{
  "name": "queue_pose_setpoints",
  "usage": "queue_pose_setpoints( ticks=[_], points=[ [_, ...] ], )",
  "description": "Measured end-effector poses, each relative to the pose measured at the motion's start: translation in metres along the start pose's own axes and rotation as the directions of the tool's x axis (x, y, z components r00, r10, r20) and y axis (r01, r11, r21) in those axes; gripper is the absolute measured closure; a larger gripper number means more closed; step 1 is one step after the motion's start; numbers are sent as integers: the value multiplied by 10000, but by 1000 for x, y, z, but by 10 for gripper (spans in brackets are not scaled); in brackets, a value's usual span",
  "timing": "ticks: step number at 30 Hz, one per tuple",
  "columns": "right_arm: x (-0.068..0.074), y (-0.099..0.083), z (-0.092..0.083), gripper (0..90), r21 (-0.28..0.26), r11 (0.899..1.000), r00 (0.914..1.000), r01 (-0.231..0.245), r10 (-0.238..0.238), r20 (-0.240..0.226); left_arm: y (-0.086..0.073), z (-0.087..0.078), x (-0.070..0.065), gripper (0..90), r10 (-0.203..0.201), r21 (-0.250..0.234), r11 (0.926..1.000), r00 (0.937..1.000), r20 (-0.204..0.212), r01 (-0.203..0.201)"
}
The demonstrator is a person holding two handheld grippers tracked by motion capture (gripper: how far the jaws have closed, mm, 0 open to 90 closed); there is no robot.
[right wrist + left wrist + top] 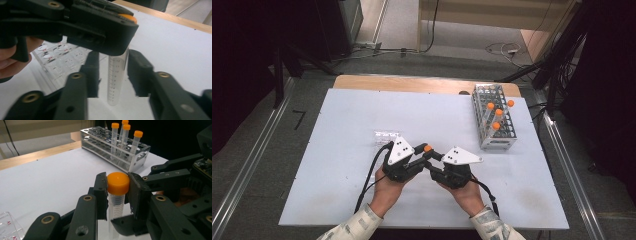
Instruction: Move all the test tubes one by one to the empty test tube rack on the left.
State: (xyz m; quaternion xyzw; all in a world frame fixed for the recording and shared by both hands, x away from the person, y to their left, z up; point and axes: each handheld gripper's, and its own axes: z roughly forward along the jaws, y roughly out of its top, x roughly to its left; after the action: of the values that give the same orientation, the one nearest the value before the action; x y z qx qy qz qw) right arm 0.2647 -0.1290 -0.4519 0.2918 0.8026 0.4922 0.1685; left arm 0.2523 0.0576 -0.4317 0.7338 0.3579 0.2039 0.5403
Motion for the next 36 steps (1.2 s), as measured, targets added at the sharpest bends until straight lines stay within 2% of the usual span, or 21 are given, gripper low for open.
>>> queue_pose_setpoints(
  ticks=[3, 10, 16, 25, 36],
  points=[
    [-1, 0, 0, 468, 93, 9999, 10000, 51, -50, -58, 1, -1, 2, 699, -143, -24, 9999, 9999, 31, 143],
    [-1, -1, -4, 340, 294, 9995, 9999, 107, -104, -95, 2, -5, 8, 699, -347, -108, 9993, 9994, 1, 347],
    [-4, -3, -6, 320, 412, 9991, 10000, 39, -39, 14, 5, -12, 18, 699, -648, -256, 9976, 9979, -83, 646],
    [-10, -5, -9, 318, 408, 9992, 9999, -50, 43, 156, 17, -32, 40, 700, -1067, -657, 9925, 9930, -498, 1033],
    [-12, -6, -10, 318, 370, 9993, 9996, -114, 105, 257, 29, -40, 58, 700, -1149, -878, 9905, 9873, -1096, 1055]
  ],
)
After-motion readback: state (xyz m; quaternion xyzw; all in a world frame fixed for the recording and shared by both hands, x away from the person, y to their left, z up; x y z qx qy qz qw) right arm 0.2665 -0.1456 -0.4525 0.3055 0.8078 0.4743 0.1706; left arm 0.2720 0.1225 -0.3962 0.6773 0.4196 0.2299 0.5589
